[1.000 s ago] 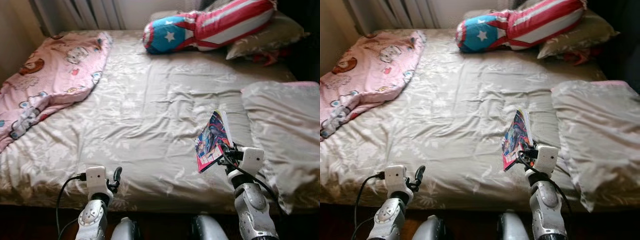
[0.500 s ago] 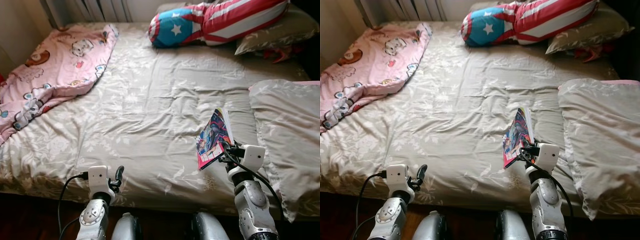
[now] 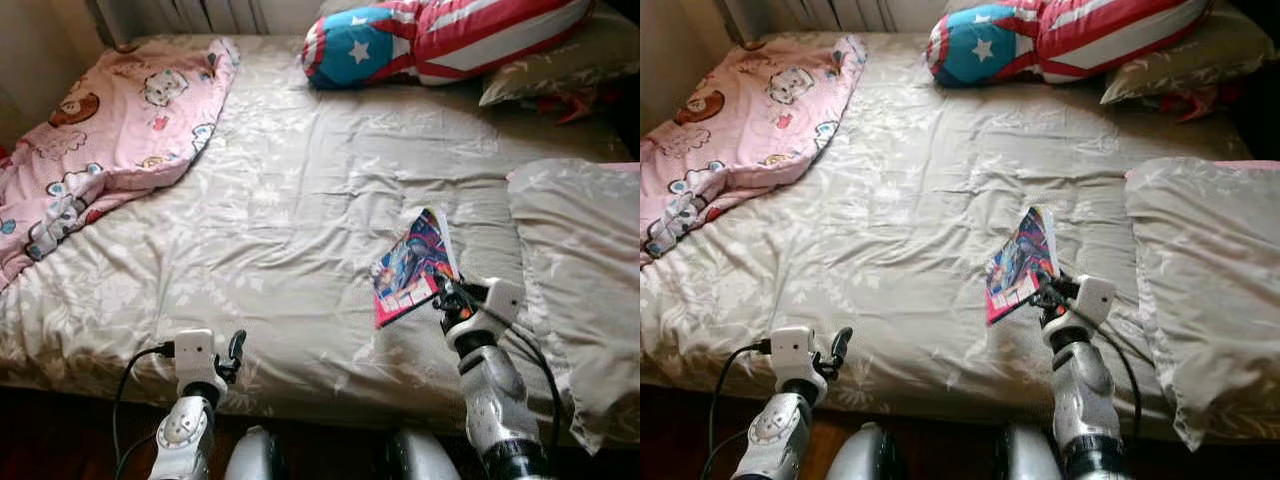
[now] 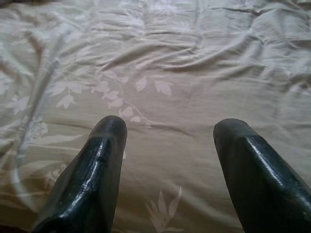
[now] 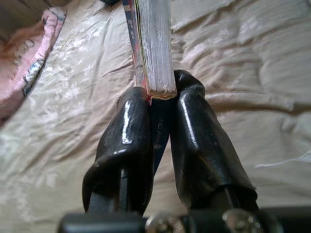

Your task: Clean up the room

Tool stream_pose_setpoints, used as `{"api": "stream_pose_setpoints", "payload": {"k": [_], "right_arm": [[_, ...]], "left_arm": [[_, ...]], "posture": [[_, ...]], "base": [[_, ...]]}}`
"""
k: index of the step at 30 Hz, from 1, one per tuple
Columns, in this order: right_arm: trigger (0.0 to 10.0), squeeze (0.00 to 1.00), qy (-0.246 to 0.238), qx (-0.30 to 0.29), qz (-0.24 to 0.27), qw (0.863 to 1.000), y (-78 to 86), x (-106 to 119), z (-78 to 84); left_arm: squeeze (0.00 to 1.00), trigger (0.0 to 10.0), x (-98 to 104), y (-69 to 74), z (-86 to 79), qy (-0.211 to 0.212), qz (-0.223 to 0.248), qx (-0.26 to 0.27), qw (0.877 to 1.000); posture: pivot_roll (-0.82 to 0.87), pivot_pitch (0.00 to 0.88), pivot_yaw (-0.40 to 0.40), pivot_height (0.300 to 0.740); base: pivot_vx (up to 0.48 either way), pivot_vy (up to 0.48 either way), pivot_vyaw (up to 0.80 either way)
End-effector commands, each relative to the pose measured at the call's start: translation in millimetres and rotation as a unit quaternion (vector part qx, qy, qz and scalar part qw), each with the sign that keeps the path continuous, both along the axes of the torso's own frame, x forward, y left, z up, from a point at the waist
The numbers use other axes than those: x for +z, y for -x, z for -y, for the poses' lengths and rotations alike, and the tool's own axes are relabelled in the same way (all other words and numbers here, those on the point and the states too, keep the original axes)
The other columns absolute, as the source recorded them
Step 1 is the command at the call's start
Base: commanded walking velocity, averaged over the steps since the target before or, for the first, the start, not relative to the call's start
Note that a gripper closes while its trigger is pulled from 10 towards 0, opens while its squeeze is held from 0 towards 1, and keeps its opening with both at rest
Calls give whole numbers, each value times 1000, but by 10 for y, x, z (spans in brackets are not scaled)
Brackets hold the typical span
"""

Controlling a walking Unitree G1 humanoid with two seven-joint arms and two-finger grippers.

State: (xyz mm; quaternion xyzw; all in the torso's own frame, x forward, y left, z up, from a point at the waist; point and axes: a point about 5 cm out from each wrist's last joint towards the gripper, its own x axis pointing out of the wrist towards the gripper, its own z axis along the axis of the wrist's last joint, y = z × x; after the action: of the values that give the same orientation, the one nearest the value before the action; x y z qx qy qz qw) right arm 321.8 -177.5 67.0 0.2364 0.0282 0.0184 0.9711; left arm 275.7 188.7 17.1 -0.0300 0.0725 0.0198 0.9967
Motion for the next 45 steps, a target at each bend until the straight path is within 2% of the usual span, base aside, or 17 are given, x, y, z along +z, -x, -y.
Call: {"api": "stream_pose_setpoints", "payload": {"k": [1, 3, 4, 5, 7, 10, 13, 19, 22, 23, 27, 33, 34, 35, 41, 42, 45], "right_arm": [[10000, 0, -32, 5, -8, 999, -50, -15, 0], [10000, 0, -53, 8, -15, 998, -88, -21, 0], [10000, 0, -81, 15, -23, 996, -133, -21, -3], [10000, 0, -137, 22, -35, 990, -192, -17, -11], [10000, 0, -155, 23, -37, 987, -205, -16, -12], [10000, 0, -225, 18, -58, 973, -233, -42, -23], [10000, 0, -252, 15, -60, 966, -249, -38, -26], [10000, 0, -228, -22, -99, 968, -207, -138, 44], [10000, 0, -214, -68, -139, 964, -125, -264, 136], [10000, 0, -212, -97, -168, 958, -47, -369, 197], [10000, 0, -208, -123, -204, 949, 62, -502, 235], [10000, 0, -213, -148, -221, 940, 151, -593, 279], [10000, 94, -213, -151, -222, 939, 157, -598, 287], [10000, 118, -211, -157, -224, 938, 166, -605, 303], [10000, 118, -214, -166, -223, 936, 178, -611, 330], [10000, 82, -228, -180, -216, 932, 188, -610, 369], [10000, 110, -256, -210, -203, 922, 213, -611, 452]], "left_arm": [[0, 10000, -50, 60, -28, -3, -13, 1, 1000], [0, 10000, -49, 64, -30, -5, -13, -1, 1000], [0, 10000, -48, 73, -37, -6, -12, -1, 1000], [0, 10000, -45, 92, -54, -11, -10, -3, 1000], [0, 10000, -45, 97, -59, -13, -10, -4, 1000], [0, 10000, -62, 158, -88, -23, -12, -12, 1000], [0, 10000, -57, 205, -112, -29, -9, -13, 999], [0, 10000, -68, 289, -138, -38, -12, -20, 999], [0, 10000, -91, 383, -155, -48, -19, -31, 998], [0, 10000, -100, 464, -170, -54, -25, -38, 998], [0, 10000, -89, 548, -196, -57, -29, -39, 997], [0, 10000, -64, 602, -212, -61, -35, -42, 997], [0, 10000, -57, 605, -208, -61, -37, -43, 997], [0, 10000, -50, 608, -203, -62, -39, -44, 996], [0, 10000, -31, 626, -194, -61, -44, -45, 996], [0, 10000, -33, 632, -189, -63, -46, -47, 996], [0, 10000, -37, 640, -177, -66, -50, -49, 995]], "posture": [[-93, 197, 69, 652], [-86, 201, 69, 652], [-74, 206, 72, 652], [-64, 211, 77, 652], [-64, 211, 77, 652], [-26, 225, 87, 652], [9, 244, 99, 652], [26, 266, 115, 652], [44, 292, 132, 652], [54, 304, 139, 652], [77, 327, 152, 652], [84, 351, 165, 652], [83, 353, 166, 652], [82, 355, 167, 652], [80, 356, 167, 652], [76, 355, 166, 652], [76, 352, 165, 652]], "base": [[0, 0, 0], [0, 0, 0], [0, 0, 0], [0, 0, 0], [0, 0, 0], [0, 0, 0], [0, 0, 0], [0, 0, 0], [0, 0, 0], [0, 0, 0], [0, 0, 0], [0, 0, 0], [0, 0, 0], [0, 0, 0], [0, 0, 0], [0, 0, 0], [0, 0, 0]]}}
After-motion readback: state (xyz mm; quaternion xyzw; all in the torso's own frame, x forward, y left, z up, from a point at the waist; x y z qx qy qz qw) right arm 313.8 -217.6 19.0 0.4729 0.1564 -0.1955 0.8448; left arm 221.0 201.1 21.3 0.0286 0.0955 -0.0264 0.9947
